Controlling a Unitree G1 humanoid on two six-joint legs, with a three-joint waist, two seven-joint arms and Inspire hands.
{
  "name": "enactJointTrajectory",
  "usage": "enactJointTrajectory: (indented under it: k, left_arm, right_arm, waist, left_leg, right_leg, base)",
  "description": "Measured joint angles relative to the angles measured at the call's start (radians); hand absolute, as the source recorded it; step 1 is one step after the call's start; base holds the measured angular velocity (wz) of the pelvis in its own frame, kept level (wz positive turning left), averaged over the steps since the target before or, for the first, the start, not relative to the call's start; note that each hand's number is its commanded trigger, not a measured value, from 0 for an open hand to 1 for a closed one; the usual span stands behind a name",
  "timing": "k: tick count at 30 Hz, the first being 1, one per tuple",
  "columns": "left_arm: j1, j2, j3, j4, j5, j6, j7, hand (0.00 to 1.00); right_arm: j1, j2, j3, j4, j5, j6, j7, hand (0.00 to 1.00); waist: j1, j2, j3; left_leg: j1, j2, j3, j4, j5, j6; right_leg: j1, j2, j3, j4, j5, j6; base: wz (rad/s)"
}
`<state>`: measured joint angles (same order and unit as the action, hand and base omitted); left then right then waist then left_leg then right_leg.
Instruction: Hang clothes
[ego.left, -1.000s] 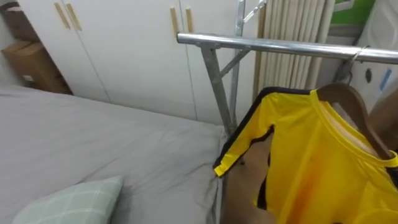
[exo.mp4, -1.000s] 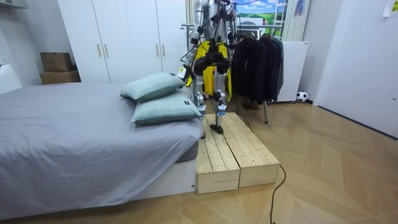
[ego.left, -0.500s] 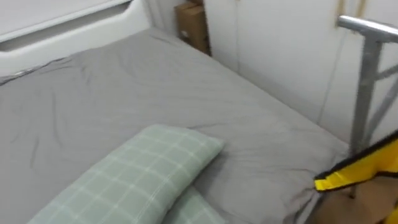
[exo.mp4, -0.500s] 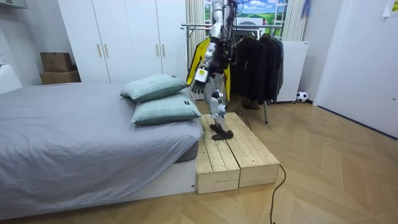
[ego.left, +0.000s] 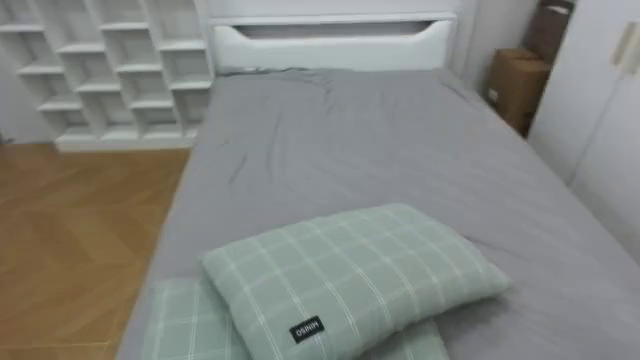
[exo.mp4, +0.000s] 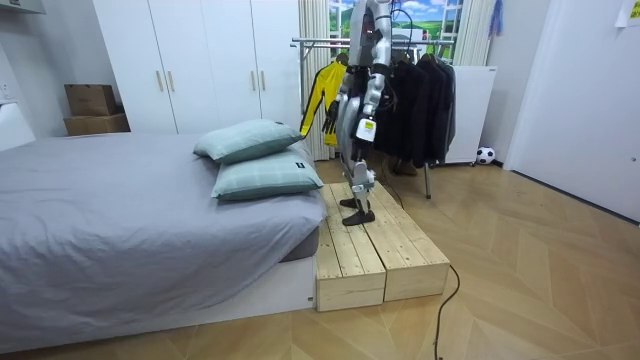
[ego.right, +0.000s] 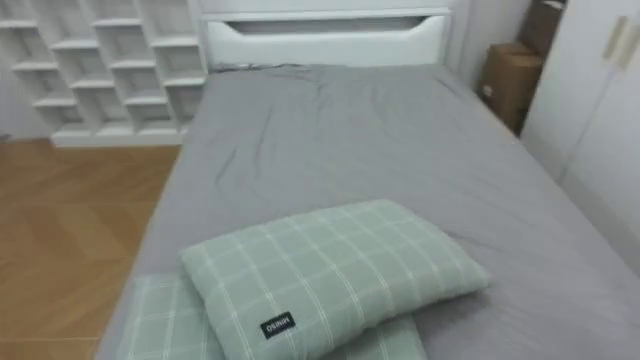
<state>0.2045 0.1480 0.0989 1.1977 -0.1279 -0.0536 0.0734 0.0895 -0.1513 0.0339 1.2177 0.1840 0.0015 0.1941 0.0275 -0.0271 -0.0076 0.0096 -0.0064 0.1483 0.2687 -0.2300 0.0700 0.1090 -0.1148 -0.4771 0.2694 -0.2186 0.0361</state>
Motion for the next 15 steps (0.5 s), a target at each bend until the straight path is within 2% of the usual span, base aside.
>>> enactJointTrajectory:
  k: [4,5,7,9,11,13,14,15]
  left_arm:
    - [0.032,-0.001,0.017,0.003,0.003,0.017,0.001,0.00]
    - [0.038,-0.001,0.017,0.004,0.003,0.018,0.000,0.00]
    - [0.053,-0.002,0.017,0.005,0.010,0.031,-0.005,0.00]
    - [0.056,-0.005,0.017,0.005,0.014,0.052,-0.013,0.00]
    - [0.054,-0.011,0.017,0.004,0.035,0.073,-0.018,0.00]
    - [0.040,-0.012,0.015,-0.001,0.082,0.098,-0.024,0.00]
    - [0.038,-0.012,0.015,-0.001,0.091,0.101,-0.025,0.00]
    - [0.036,-0.012,0.006,-0.001,0.103,0.103,-0.027,0.00]
  right_arm:
    - [0.000,0.012,0.003,0.000,-0.009,0.000,0.007,0.00]
    - [0.000,0.012,0.003,0.000,-0.017,0.001,0.007,0.00]
    - [0.001,0.015,0.006,0.001,-0.028,0.001,0.005,0.00]
    - [0.000,0.016,0.013,0.001,-0.030,0.001,0.004,0.00]
    - [-0.003,0.016,0.021,0.000,-0.032,0.001,0.004,0.00]
    - [-0.003,0.018,0.024,0.000,-0.032,0.007,0.004,0.00]
    - [-0.002,0.018,0.025,0.001,-0.032,0.009,0.004,0.00]
    - [-0.001,0.018,0.032,0.001,-0.029,0.012,0.004,0.00]
  waist:
    - [0.012,-0.003,0.0026]
    - [0.013,-0.002,0.0028]
    - [0.028,0.000,0.0080]
    - [0.035,0.003,0.0097]
    - [0.035,0.009,0.0157]
    - [0.033,0.013,0.0188]
    - [0.033,0.013,0.0195]
    - [0.033,0.009,0.0237]
  left_leg:
    - [-0.006,-0.025,-0.046,0.000,0.004,0.012]
    - [-0.006,-0.026,-0.049,0.000,0.004,0.013]
    - [0.002,-0.027,-0.050,0.000,0.000,0.017]
    - [0.002,-0.028,-0.051,0.000,-0.001,0.017]
    - [0.001,-0.029,-0.056,0.002,-0.002,0.017]
    - [-0.004,-0.031,-0.068,0.009,-0.004,0.014]
    - [-0.005,-0.030,-0.069,0.009,-0.004,0.014]
    - [-0.005,-0.028,-0.069,0.012,-0.005,0.012]
  right_leg:
    - [0.035,0.005,0.043,-0.056,0.015,0.017]
    - [0.038,0.007,0.057,-0.060,0.018,0.019]
    - [0.055,0.013,0.098,-0.081,0.025,0.021]
    - [0.058,0.014,0.115,-0.087,0.026,0.022]
    - [0.060,0.016,0.123,-0.089,0.026,0.022]
    - [0.066,0.021,0.153,-0.103,0.026,0.022]
    - [0.066,0.022,0.157,-0.103,0.026,0.022]
    - [0.066,0.025,0.167,-0.103,0.026,0.022]
  base:
    - [0.36]
    - [0.22]
    - [0.05]
    - [0.02]
    - [0.08]
    - [0.10]
    - [0.04]
    - [0.00]
